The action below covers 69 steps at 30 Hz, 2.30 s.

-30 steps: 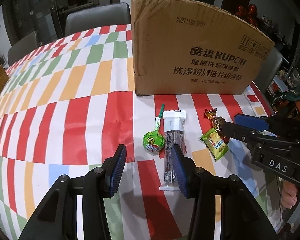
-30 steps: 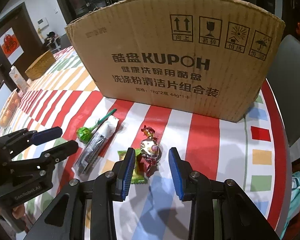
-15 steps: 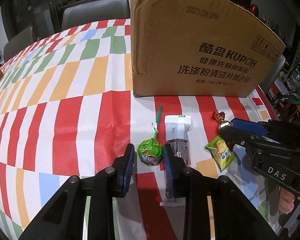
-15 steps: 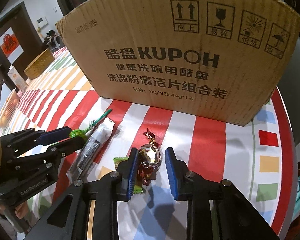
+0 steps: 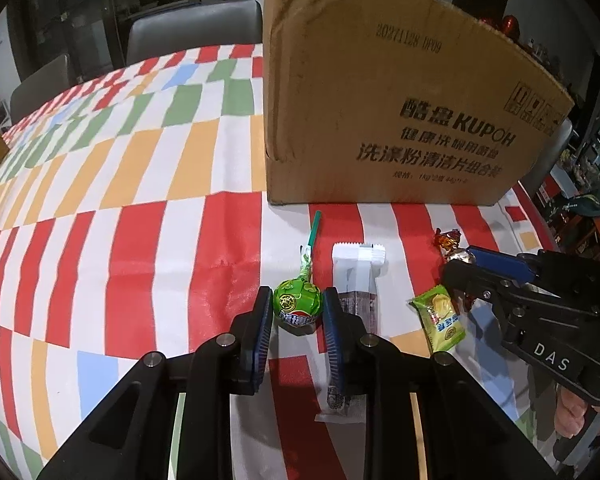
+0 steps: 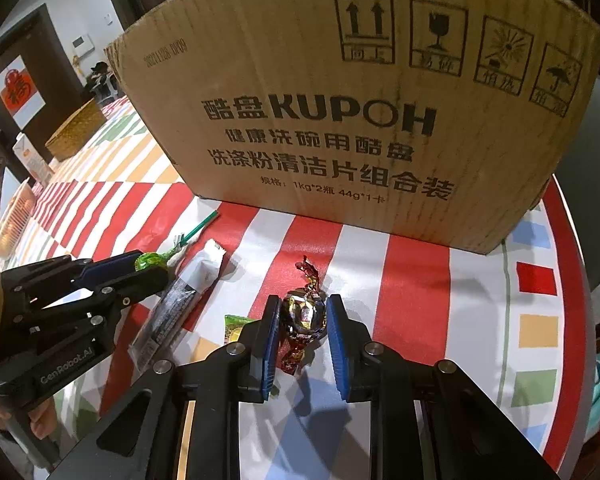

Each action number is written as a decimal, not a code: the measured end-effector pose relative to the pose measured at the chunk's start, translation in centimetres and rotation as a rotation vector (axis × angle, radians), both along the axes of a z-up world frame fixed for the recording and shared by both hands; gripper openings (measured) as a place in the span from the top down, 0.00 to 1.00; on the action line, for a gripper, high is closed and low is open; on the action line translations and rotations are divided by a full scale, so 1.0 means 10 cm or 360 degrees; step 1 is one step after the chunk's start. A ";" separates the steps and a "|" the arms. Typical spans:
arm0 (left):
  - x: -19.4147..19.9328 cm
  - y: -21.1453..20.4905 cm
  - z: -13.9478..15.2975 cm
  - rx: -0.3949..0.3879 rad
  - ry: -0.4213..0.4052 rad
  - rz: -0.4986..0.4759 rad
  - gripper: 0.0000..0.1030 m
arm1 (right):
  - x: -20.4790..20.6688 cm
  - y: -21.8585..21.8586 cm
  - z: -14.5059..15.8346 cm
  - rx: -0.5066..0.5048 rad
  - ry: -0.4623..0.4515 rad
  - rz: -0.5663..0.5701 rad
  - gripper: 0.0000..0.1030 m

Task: Organize snacks
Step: 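Grasp the gold wrapped candy with the right tool while the left tool grasps the green lollipop, then carry the candy and lollipop into the box and open both tools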

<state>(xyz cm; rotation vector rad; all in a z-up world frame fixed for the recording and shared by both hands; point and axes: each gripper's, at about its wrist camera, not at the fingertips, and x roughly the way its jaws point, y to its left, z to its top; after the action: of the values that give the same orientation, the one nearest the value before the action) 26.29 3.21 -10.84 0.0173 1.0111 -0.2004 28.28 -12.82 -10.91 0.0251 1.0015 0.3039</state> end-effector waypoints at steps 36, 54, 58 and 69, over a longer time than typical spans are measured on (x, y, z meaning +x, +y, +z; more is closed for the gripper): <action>-0.40 -0.28 1.53 -0.0030 -0.0546 -0.0063 0.75 | -0.46 -0.29 1.51 0.0169 -0.0571 -0.0026 0.77; 0.15 -0.37 1.89 -0.0004 -0.0622 -0.0082 0.75 | 0.05 -0.45 1.89 0.0120 -0.0659 -0.0078 0.77; 0.35 -0.37 1.84 -0.0039 -0.0553 -0.0081 0.75 | 0.17 -0.49 1.85 0.0105 -0.0637 -0.0099 0.77; 0.69 -0.40 1.68 0.0052 -0.0506 -0.0027 0.65 | 0.45 -0.47 1.74 0.0021 -0.0575 -0.0117 0.62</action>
<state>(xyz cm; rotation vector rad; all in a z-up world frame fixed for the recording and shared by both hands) 33.18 -0.82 6.00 0.0849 0.6975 -0.1895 32.83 -17.49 6.50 0.0179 0.6384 0.2369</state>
